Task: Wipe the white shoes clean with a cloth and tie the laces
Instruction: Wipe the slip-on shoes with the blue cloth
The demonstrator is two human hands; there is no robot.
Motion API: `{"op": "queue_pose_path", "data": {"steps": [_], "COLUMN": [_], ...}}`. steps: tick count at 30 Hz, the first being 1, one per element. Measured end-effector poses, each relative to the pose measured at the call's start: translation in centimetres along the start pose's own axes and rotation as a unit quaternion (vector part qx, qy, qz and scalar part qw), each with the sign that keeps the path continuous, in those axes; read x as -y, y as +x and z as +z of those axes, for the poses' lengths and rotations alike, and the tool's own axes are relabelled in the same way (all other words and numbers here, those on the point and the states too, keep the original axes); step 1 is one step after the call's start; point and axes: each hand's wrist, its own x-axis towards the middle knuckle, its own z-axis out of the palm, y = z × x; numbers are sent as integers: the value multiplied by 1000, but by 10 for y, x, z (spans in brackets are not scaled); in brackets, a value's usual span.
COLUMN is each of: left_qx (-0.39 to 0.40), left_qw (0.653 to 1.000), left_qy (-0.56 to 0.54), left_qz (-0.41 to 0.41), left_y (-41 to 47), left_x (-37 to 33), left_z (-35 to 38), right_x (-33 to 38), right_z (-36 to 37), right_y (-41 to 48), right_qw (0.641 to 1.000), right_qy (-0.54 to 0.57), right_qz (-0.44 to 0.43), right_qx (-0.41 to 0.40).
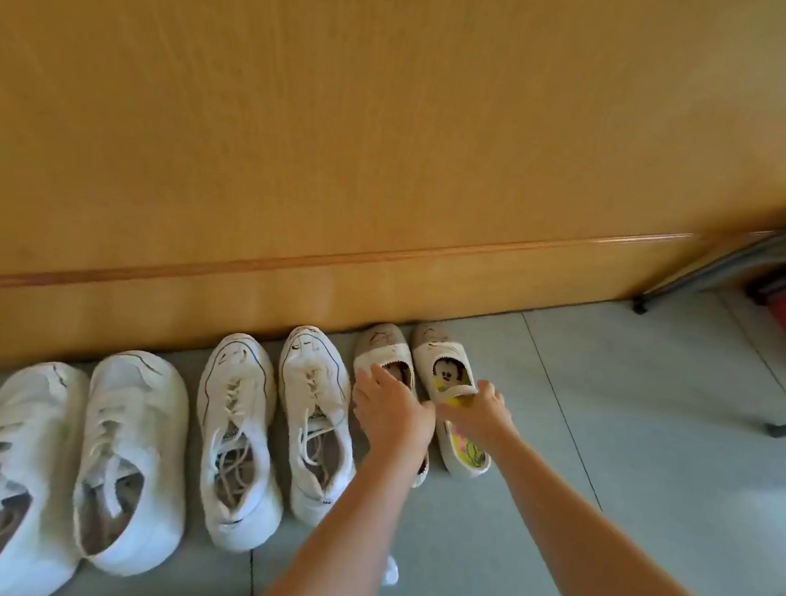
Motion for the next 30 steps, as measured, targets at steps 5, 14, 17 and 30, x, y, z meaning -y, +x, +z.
{"op": "queue_pose_path", "data": {"steps": [5, 14, 17, 30], "left_qx": [-19, -88, -110, -145], "left_qw": [998, 994, 992, 986], "left_qy": [58, 28, 29, -62], "left_qz": [-24, -59, -48, 62], "left_y": [17, 26, 25, -22], "left_x": [14, 18, 22, -8], "left_z": [42, 62, 63, 15], "right_x": [-18, -22, -22, -53], "right_z": [19, 27, 26, -22], "right_y": [33, 44, 44, -9], "right_qw": [1000, 1000, 999, 988], "right_qy": [13, -11, -8, 107], "right_qz": [1, -10, 0, -1], "right_qx": [-23, -21, -36, -114]}}
